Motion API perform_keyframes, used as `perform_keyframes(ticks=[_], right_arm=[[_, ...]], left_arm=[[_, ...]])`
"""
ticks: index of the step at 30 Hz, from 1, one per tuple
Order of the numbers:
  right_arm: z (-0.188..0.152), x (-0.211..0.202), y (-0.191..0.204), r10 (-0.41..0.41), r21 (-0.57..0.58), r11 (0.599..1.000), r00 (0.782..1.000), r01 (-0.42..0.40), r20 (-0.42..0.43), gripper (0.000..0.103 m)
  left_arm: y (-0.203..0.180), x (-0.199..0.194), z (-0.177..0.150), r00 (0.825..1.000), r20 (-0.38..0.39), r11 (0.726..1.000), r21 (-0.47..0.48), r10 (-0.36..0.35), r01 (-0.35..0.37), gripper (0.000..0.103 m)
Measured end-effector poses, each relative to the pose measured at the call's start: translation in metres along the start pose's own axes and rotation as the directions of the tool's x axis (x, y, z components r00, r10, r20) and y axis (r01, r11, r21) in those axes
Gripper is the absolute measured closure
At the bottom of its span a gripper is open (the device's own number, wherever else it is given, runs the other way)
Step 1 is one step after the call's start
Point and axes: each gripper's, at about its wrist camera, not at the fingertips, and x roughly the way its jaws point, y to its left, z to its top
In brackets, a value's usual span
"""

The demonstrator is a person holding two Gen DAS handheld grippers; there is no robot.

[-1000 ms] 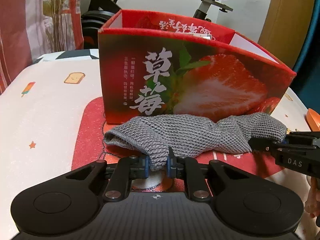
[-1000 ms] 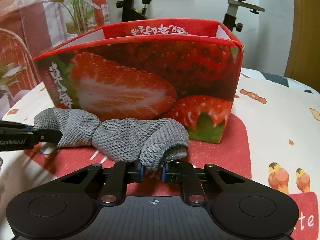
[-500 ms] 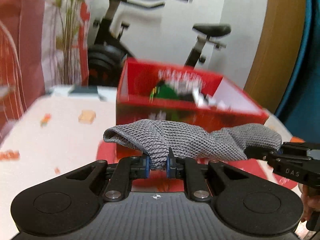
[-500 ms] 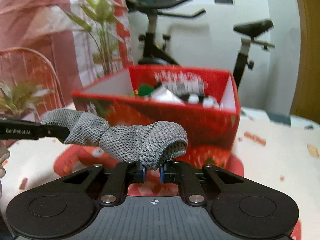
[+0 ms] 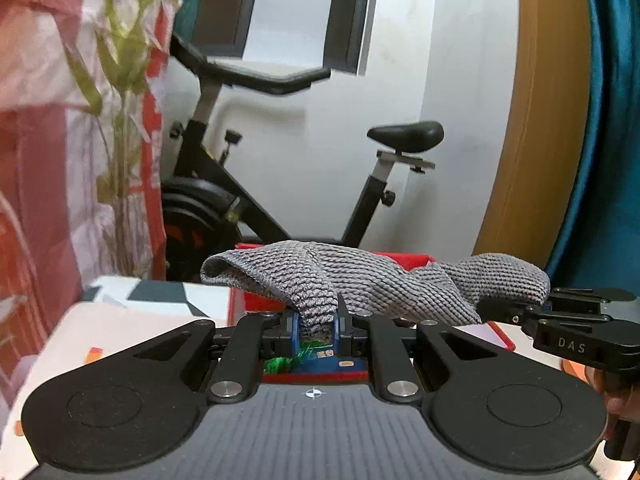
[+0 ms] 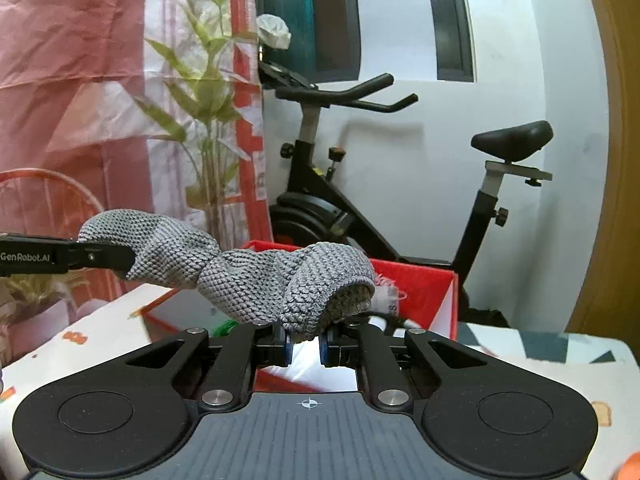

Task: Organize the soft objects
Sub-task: 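Lift the grey towel with both tools over the red box, then lower the towel into the red box and open both tools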

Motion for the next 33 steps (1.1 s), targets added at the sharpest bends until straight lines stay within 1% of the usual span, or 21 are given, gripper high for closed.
perform_keyframes(ticks=[3, 6, 12, 16, 18, 20, 22, 24, 26, 29, 32, 33], right_arm=[[0.007, 0.017, -0.010, -0.019, 0.019, 1.000, 0.999, 0.019, -0.030, 0.092], [0.008, 0.037, -0.021, -0.045, 0.041, 0.998, 0.997, 0.047, -0.065, 0.092], [0.003, 0.075, -0.030, -0.099, 0.061, 0.992, 0.988, 0.107, -0.120, 0.092], [-0.003, 0.103, -0.030, -0.135, 0.035, 0.989, 0.978, 0.143, -0.159, 0.092], [-0.004, 0.116, -0.032, -0.141, 0.035, 0.988, 0.973, 0.150, -0.183, 0.092], [-0.003, 0.131, -0.033, -0.139, 0.040, 0.988, 0.966, 0.152, -0.218, 0.092], [0.000, 0.146, -0.032, -0.148, 0.017, 0.987, 0.956, 0.157, -0.253, 0.092], [0.004, 0.160, -0.030, -0.155, -0.011, 0.987, 0.945, 0.158, -0.290, 0.092], [0.005, 0.172, -0.030, -0.151, -0.005, 0.987, 0.932, 0.158, -0.328, 0.092], [0.005, 0.185, -0.030, -0.136, 0.001, 0.989, 0.909, 0.148, -0.394, 0.093], [0.002, 0.192, -0.032, -0.104, 0.013, 0.992, 0.879, 0.124, -0.464, 0.093], [0.002, 0.193, -0.033, -0.097, 0.023, 0.992, 0.873, 0.123, -0.478, 0.093]], left_arm=[[0.006, 0.021, 0.005, 0.999, -0.040, 0.999, -0.042, -0.028, 0.027, 0.087], [0.008, 0.041, 0.008, 0.996, -0.074, 0.998, -0.048, -0.046, 0.043, 0.087], [0.013, 0.088, 0.007, 0.988, -0.149, 0.998, -0.051, -0.038, 0.030, 0.087], [0.014, 0.120, 0.004, 0.977, -0.210, 0.998, -0.060, -0.029, 0.016, 0.087], [0.015, 0.133, 0.002, 0.970, -0.240, 0.998, -0.059, -0.025, 0.011, 0.087], [0.015, 0.143, 0.000, 0.963, -0.268, 0.997, -0.073, -0.037, 0.018, 0.087], [0.016, 0.149, -0.001, 0.955, -0.291, 0.996, -0.089, -0.051, 0.026, 0.087], [0.021, 0.154, -0.002, 0.945, -0.315, 0.990, -0.137, -0.087, 0.046, 0.087], [0.024, 0.158, -0.006, 0.936, -0.333, 0.984, -0.164, -0.115, 0.063, 0.087], [0.027, 0.165, -0.013, 0.919, -0.373, 0.983, -0.173, -0.125, 0.063, 0.087], [0.033, 0.172, -0.021, 0.899, -0.414, 0.975, -0.213, -0.143, 0.057, 0.088], [0.032, 0.174, -0.023, 0.894, -0.424, 0.975, -0.214, -0.147, 0.059, 0.088]])
